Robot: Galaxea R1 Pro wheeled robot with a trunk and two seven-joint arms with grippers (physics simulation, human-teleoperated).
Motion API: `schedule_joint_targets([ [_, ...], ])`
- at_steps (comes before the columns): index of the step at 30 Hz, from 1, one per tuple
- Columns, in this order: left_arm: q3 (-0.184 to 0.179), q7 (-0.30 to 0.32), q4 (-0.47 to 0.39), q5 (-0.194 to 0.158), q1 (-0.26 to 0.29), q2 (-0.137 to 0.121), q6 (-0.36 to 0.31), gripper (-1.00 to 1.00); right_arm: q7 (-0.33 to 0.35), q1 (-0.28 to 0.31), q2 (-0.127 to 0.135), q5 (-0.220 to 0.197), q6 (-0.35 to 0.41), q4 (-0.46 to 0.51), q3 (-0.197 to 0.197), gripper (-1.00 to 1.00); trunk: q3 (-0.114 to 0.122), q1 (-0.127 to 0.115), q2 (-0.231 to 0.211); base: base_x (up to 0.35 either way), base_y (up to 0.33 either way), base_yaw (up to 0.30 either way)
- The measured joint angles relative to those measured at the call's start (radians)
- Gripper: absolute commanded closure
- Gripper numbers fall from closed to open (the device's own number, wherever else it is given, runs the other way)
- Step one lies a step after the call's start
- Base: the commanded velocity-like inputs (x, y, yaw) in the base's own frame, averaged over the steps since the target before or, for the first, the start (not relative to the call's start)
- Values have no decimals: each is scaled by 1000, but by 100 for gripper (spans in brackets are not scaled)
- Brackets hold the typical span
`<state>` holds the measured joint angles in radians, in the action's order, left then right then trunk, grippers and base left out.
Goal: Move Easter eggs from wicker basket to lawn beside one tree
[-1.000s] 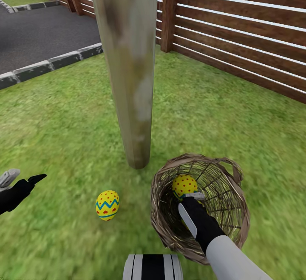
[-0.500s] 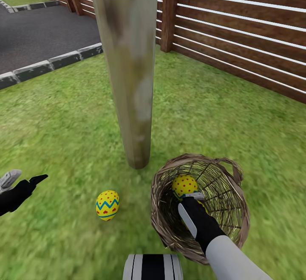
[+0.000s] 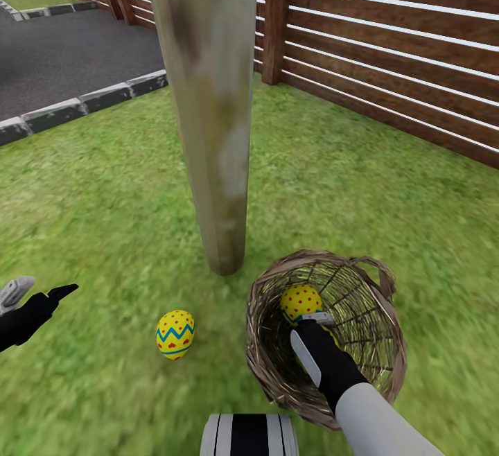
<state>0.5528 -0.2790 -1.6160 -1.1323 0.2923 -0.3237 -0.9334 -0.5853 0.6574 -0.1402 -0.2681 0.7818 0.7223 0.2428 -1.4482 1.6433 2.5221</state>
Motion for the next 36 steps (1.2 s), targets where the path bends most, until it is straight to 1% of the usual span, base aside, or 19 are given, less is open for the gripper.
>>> schedule_joint_targets([
  [7, -1, 0, 0, 0, 0, -1, 0, -100, 0, 0, 1, 0, -1, 1, -1, 100, 0, 0, 0, 0, 0, 0],
  [13, -3, -3, 0, 3, 0, 2, 1, -100, -1, 0, 0, 0, 0, 4, 0, 100, 23, -3, -1, 0, 0, 0],
  [15, -3, -4, 0, 24, 0, 8, 1, -100, -2, 0, -1, 2, 1, 5, 1, 100, 31, -4, -2, 0, 0, 0],
  [16, -3, -4, 0, 51, 0, 17, 1, -100, -2, 0, -1, 2, 1, 5, 1, 100, 35, -4, -2, 0, 0, 0],
  [17, -3, -4, 0, 65, 0, 27, 2, -100, -2, 0, -1, 2, 1, 5, 2, 100, 39, -5, -2, 0, 0, 0],
  [19, -3, -4, 0, 77, 0, 38, 2, -100, -2, 0, -2, 1, 0, 5, 2, 100, 46, -5, -3, 0, 0, 0],
  [27, -2, -9, 3, 84, 0, 44, 2, -100, -3, 0, -3, -3, 2, 4, 0, 100, 77, -9, -5, 0, 0, 0],
  [31, -1, -18, 4, 86, -1, 45, 3, -100, -2, 0, -3, 0, 4, 1, 1, 100, 93, -10, -6, -182, 68, 0],
  [36, -1, -29, 5, 86, -2, 63, 4, -100, -2, 0, -3, 0, 3, 0, 0, 100, 112, -13, -7, -161, 90, 0],
])
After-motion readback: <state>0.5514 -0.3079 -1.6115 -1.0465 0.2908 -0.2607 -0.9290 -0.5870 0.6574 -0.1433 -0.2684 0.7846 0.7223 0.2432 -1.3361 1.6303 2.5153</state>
